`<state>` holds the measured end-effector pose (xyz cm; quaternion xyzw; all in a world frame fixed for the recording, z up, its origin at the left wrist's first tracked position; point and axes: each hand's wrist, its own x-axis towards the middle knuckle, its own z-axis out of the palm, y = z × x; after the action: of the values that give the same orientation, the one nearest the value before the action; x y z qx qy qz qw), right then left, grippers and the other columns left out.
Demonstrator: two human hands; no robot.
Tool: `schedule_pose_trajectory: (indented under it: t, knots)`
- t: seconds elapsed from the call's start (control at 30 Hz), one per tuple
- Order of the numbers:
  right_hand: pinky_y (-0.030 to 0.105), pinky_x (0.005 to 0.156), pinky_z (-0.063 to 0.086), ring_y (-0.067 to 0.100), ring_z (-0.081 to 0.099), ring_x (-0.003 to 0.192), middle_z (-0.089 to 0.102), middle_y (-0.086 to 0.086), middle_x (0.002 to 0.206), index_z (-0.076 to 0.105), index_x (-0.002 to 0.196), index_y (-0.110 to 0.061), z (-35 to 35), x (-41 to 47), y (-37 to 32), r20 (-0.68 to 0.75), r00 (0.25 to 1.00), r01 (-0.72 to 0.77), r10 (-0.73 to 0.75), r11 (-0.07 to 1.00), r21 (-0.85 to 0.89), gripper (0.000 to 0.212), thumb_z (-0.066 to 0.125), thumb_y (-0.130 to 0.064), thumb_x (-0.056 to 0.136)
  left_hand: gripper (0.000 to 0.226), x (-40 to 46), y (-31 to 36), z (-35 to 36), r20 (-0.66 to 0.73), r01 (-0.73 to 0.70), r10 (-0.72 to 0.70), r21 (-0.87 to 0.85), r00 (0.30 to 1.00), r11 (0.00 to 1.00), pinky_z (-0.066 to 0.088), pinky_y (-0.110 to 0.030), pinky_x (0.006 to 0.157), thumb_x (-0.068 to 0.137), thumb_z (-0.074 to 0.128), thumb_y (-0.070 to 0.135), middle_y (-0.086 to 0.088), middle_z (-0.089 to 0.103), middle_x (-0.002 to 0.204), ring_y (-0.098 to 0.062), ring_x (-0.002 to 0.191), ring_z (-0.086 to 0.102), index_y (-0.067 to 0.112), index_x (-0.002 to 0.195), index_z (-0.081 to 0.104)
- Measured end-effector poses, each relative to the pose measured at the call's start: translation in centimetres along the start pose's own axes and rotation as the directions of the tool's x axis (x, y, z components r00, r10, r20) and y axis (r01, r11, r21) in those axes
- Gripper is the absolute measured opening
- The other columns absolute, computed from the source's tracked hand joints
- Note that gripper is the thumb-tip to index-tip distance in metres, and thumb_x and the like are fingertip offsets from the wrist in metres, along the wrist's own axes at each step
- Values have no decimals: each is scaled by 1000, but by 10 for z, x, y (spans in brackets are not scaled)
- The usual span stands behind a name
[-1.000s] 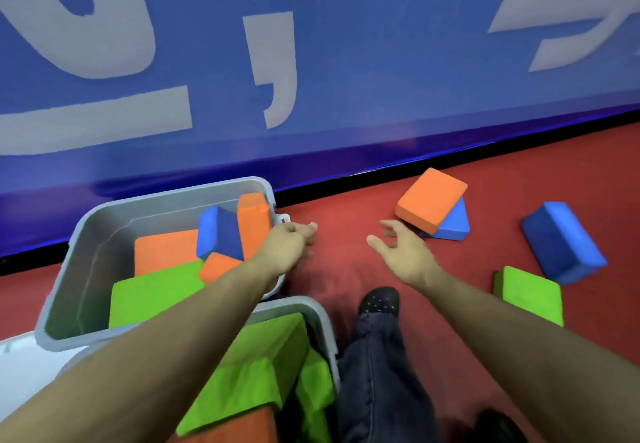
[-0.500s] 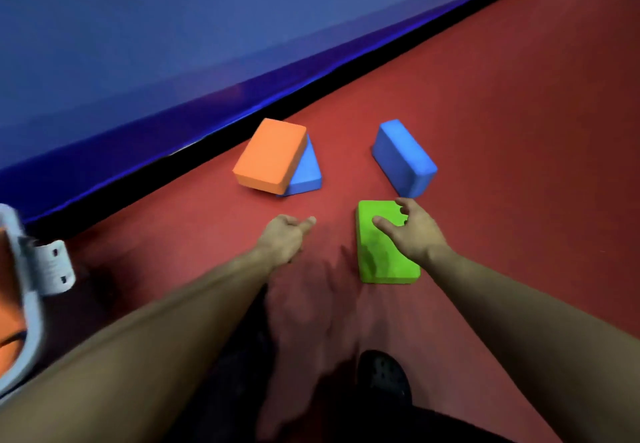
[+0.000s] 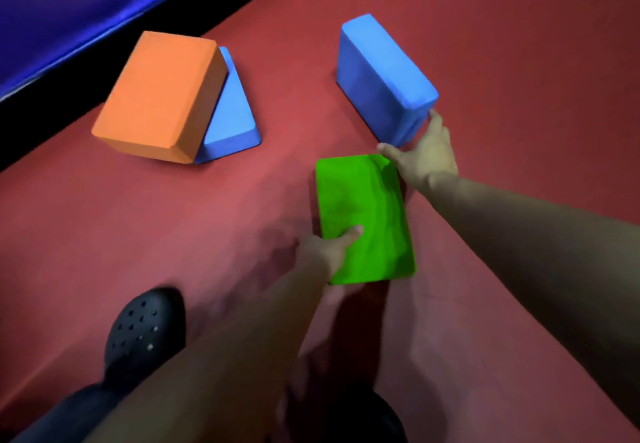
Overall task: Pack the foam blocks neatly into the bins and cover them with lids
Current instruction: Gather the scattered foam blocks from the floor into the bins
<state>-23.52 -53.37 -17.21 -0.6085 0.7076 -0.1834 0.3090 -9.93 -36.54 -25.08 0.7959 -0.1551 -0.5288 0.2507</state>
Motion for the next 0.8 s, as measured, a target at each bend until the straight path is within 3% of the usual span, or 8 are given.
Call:
schedule_pose_trajectory:
  t: [0.07, 0.27, 0.4, 0.53, 0.73, 0.8]
  knots:
    - [40, 115, 36, 31, 41, 141, 39, 13, 154, 19, 159, -16, 11, 18, 1, -65, 998, -2, 4, 1000, 29, 116, 86, -52, 71, 146, 40, -26, 21, -28, 26, -26, 2, 999, 1000, 56, -47, 93, 7, 65, 99, -6, 70, 121, -25, 107, 70, 17, 128, 63]
    - [37, 115, 33, 30, 43, 141, 40, 9, 154, 18, 159, -20, 27, 52, -8, -276, 952, -78, 134, 976, 205, 116, 84, -57, 71, 131, 40, -31, 24, 6, 90, -90, -35, 996, 995, 58, -48, 86, 8, 69, 97, 0, 71, 114, -24, 99, 72, 30, 121, 65]
    - [41, 109, 38, 34, 51, 129, 46, 10, 139, 44, 141, -18, 28, 65, -10, -290, 938, -147, 189, 976, 162, 97, 81, -67, 66, 134, 26, -23, 22, -35, 52, -54, -41, 998, 998, 59, -49, 83, 9, 66, 99, 0, 67, 117, -25, 100, 70, 25, 121, 65]
    - [38, 99, 47, 28, 61, 115, 61, 5, 123, 45, 122, -15, 32, 52, -3, -288, 951, -47, 110, 975, 218, 83, 83, -62, 64, 130, 27, -25, 22, -35, 51, -53, -47, 998, 998, 59, -49, 84, 12, 68, 99, 1, 67, 116, -25, 100, 71, 26, 119, 65]
    - [33, 94, 47, 27, 63, 115, 66, 5, 124, 46, 127, -15, 24, -14, -4, -341, 931, -33, 128, 962, 272, 81, 80, -61, 70, 110, -10, -28, -17, 110, 109, -93, -154, 990, 982, 61, -44, 85, 25, 86, 83, 0, 78, 102, -19, 89, 76, 18, 113, 71]
    - [35, 95, 48, 26, 63, 116, 65, 4, 126, 46, 129, -15, 11, -37, -14, -342, 933, -6, 106, 960, 280, 82, 79, -62, 70, 90, -40, -13, -54, 110, 42, -27, -138, 994, 990, 62, -31, 73, 41, 91, 71, -1, 78, 98, -16, 81, 75, 13, 107, 72]
